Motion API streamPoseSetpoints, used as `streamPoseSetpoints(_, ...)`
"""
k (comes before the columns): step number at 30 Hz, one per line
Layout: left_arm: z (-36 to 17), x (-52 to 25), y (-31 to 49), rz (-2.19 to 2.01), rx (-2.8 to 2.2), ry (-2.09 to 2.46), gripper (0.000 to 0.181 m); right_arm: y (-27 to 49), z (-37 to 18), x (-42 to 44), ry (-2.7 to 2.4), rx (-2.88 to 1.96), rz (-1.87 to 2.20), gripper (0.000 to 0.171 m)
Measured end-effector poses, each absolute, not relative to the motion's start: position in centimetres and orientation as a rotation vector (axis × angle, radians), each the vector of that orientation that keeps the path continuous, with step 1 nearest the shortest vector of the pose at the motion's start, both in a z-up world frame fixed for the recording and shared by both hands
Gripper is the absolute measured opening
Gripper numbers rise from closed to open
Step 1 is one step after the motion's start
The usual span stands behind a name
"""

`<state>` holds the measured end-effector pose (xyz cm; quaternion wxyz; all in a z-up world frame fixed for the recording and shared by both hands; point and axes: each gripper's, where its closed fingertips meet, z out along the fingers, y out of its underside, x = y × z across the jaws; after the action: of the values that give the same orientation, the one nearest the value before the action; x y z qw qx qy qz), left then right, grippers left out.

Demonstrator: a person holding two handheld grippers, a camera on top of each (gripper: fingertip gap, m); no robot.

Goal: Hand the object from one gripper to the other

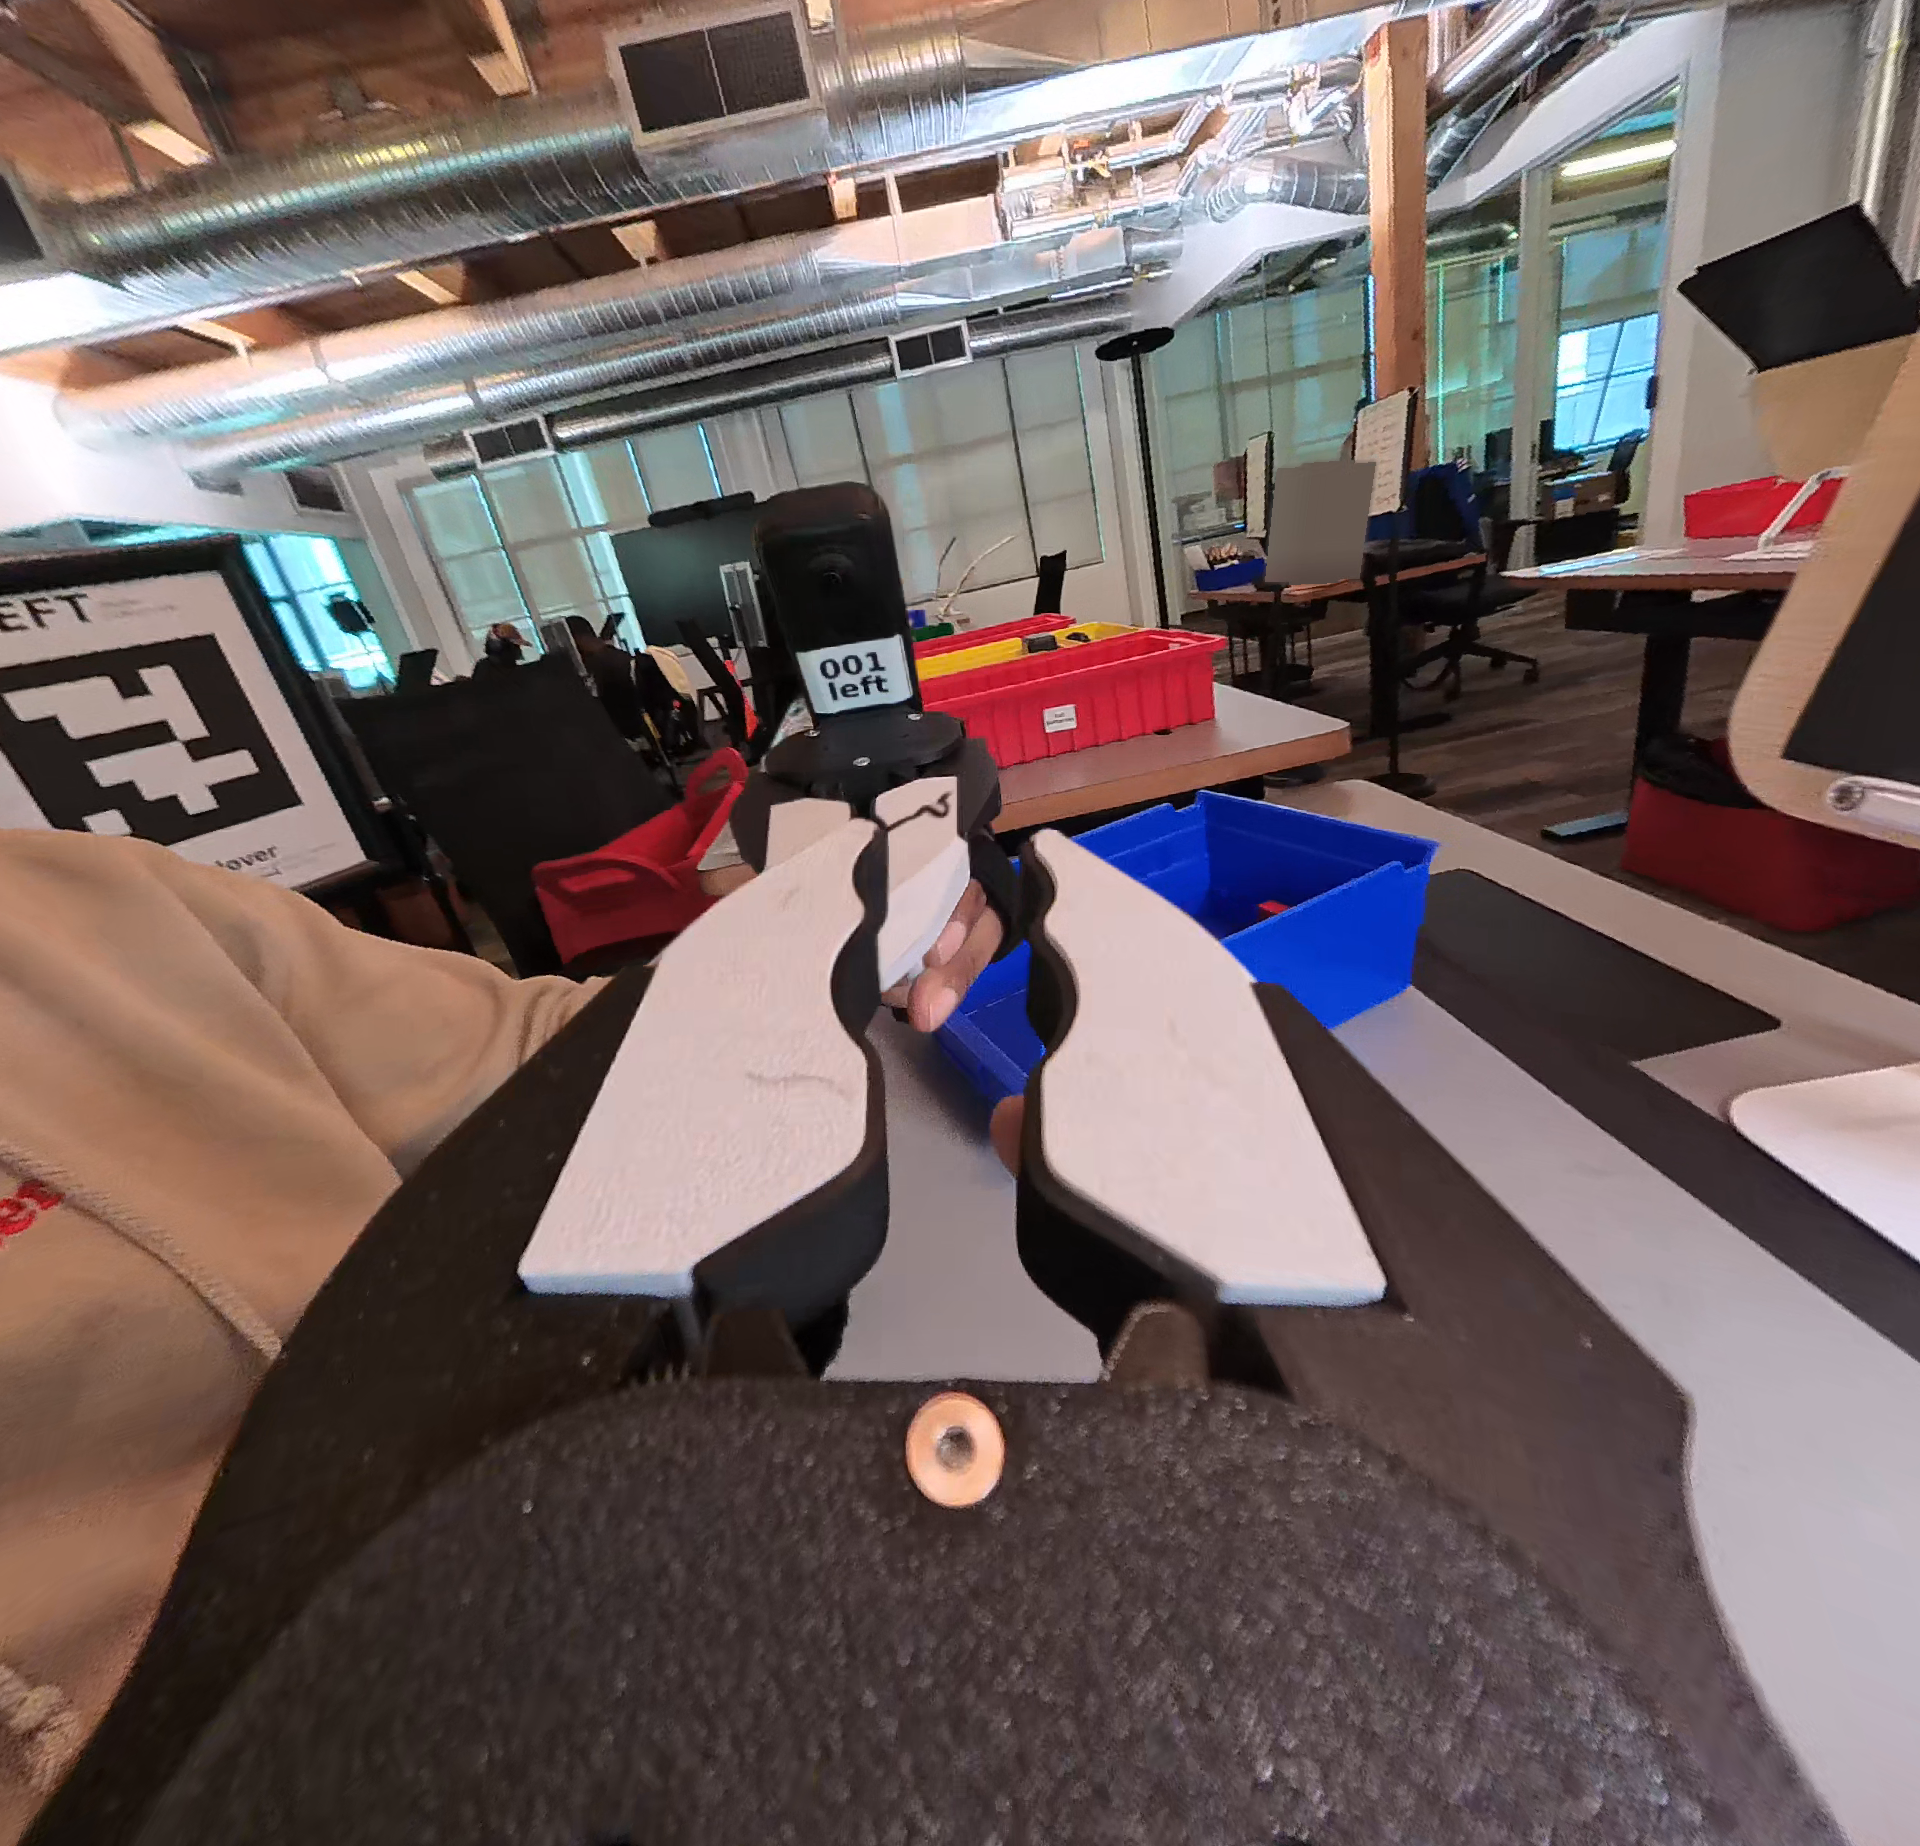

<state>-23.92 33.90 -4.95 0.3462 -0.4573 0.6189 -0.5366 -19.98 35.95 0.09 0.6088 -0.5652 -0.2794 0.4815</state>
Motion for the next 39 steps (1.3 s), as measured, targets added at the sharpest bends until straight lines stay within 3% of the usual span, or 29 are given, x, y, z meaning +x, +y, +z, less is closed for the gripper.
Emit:
streamPoseSetpoints(3, -5.4, -23.6, 33.4, -1.390, -1.188, 1.635, 0.000, 35.9, -0.1, -20.1, -0.642, -1.295, 1.162, 0.018)
streamPoseSetpoints(5, -5.5, -23.6, 33.3, -1.395, -1.187, 1.643, 0.000, 35.6, -0.2, -20.5, -0.664, -1.284, 1.177, 0.004)
streamPoseSetpoints(8, -5.3, -23.6, 33.7, -1.397, -1.197, 1.610, 0.000, 35.0, 0.6, -20.4, -0.706, -1.232, 1.102, 0.002)
streamPoseSetpoints(10, -4.4, -23.8, 34.9, -1.404, -1.210, 1.517, 0.022, 34.8, 1.8, -19.4, -0.689, -1.215, 1.054, 0.002)
streamPoseSetpoints(11, -4.1, -24.1, 35.8, -1.387, -1.227, 1.474, 0.023, 34.7, 2.4, -18.5, -0.676, -1.214, 1.015, 0.002)
streamPoseSetpoints(16, -2.4, -26.1, 39.5, -1.315, -1.255, 1.293, 0.027, 37.0, 3.0, -9.1, -0.484, -1.398, 0.464, 0.002)
streamPoseSetpoints(22, -2.6, -26.7, 41.1, -1.247, -1.287, 1.242, 0.026, 39.0, -2.3, 2.2, -0.258, -1.739, -0.090, 0.002)
streamPoseSetpoints(29, -4.2, -25.5, 41.0, -1.207, -1.320, 1.291, 0.027, 44.6, -7.4, 1.4, -0.223, -1.761, -0.181, 0.003)
streamPoseSetpoints(31, -4.5, -25.4, 41.0, -1.192, -1.324, 1.306, 0.027, 45.8, -10.3, 1.5, -0.239, -1.864, -0.267, 0.009)
streamPoseSetpoints(33, -4.6, -25.4, 41.0, -1.178, -1.322, 1.314, 0.028, 46.2, -11.9, 1.4, -0.279, -1.931, -0.317, 0.028)
streamPoseSetpoints(39, -4.3, -25.9, 41.6, -1.168, -1.321, 1.287, 0.028, 45.1, -8.8, 0.8, -0.228, -1.823, -0.143, 0.030)
